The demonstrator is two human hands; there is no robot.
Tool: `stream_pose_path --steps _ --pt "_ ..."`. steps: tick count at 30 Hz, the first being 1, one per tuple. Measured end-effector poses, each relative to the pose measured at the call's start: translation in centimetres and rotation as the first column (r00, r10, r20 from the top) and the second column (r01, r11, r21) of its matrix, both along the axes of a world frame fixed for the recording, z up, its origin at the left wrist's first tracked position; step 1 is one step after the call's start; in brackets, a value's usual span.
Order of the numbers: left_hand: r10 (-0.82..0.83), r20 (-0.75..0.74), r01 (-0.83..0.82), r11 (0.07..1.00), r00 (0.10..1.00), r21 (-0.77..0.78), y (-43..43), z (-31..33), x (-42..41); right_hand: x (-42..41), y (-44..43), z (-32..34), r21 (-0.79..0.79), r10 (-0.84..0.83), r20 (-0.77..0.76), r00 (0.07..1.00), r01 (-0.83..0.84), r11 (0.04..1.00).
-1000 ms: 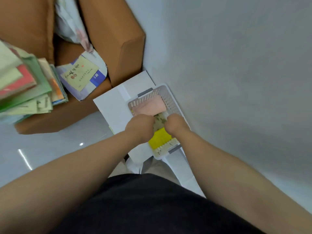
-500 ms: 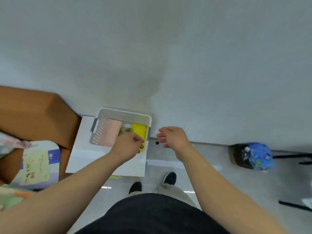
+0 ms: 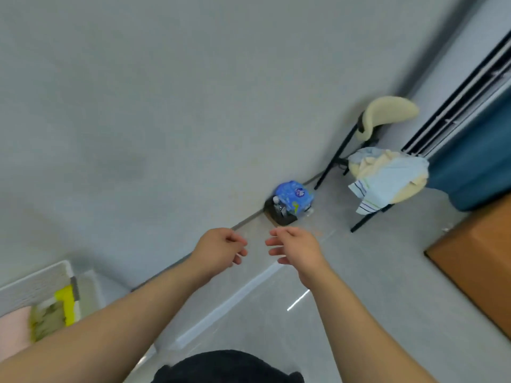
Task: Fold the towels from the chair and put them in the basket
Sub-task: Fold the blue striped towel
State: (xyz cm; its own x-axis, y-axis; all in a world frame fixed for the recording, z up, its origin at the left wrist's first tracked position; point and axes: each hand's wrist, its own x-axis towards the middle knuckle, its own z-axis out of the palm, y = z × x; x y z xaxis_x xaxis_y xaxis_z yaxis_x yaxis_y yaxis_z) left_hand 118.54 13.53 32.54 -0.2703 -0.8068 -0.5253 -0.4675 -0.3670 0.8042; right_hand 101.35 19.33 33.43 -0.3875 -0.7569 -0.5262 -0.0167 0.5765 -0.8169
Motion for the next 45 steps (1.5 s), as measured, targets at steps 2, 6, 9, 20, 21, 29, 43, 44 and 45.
stream_pose_path --steps 2,6,9,20,21,29,43,44,45 --pt "-0.026 -0.047 0.027 0.999 0.999 0.026 1.2 0.6 -7.2 -7.4 2.4 1.1 0.001 -0.065 -0.047 0.997 0.065 0.998" --pt "-0.102 -0.123 0.108 0.993 0.987 0.045 3.1 1.9 -20.8 -20.8 6.4 3.5 0.000 -0.164 -0.119 0.979 0.165 0.986" --pt "-0.153 -0.149 0.161 0.986 0.977 0.044 3.5 2.8 -29.6 -28.7 8.0 4.2 -0.009 -0.208 -0.152 0.966 0.209 0.978" --pt "-0.236 -0.156 0.247 0.967 0.959 0.055 -5.3 -1.2 -58.3 -55.4 2.6 1.1 0.010 -0.301 -0.199 0.933 0.309 0.951" --pt "-0.236 -0.153 0.249 0.966 0.960 0.072 -6.6 -1.8 -61.2 -58.2 1.5 1.0 0.017 -0.309 -0.210 0.928 0.319 0.948" --pt "-0.249 -0.083 0.259 0.953 0.965 0.154 -15.4 -2.4 -81.9 -78.2 -6.3 0.3 0.133 -0.248 -0.243 0.938 0.286 0.949" --pt "0.277 0.079 -0.288 0.927 0.957 0.241 -21.4 -10.1 -103.6 -106.5 -24.8 -11.9 0.295 0.444 -0.231 0.866 -0.372 0.880" --pt "0.344 0.088 -0.355 0.899 0.935 0.258 -20.8 -10.2 -104.3 -107.4 -25.7 -12.4 0.316 0.520 -0.220 0.826 -0.444 0.839" --pt "0.402 0.094 -0.413 0.872 0.911 0.263 -20.2 -10.3 -105.0 -108.0 -26.4 -12.3 0.327 0.580 -0.212 0.787 -0.502 0.800"
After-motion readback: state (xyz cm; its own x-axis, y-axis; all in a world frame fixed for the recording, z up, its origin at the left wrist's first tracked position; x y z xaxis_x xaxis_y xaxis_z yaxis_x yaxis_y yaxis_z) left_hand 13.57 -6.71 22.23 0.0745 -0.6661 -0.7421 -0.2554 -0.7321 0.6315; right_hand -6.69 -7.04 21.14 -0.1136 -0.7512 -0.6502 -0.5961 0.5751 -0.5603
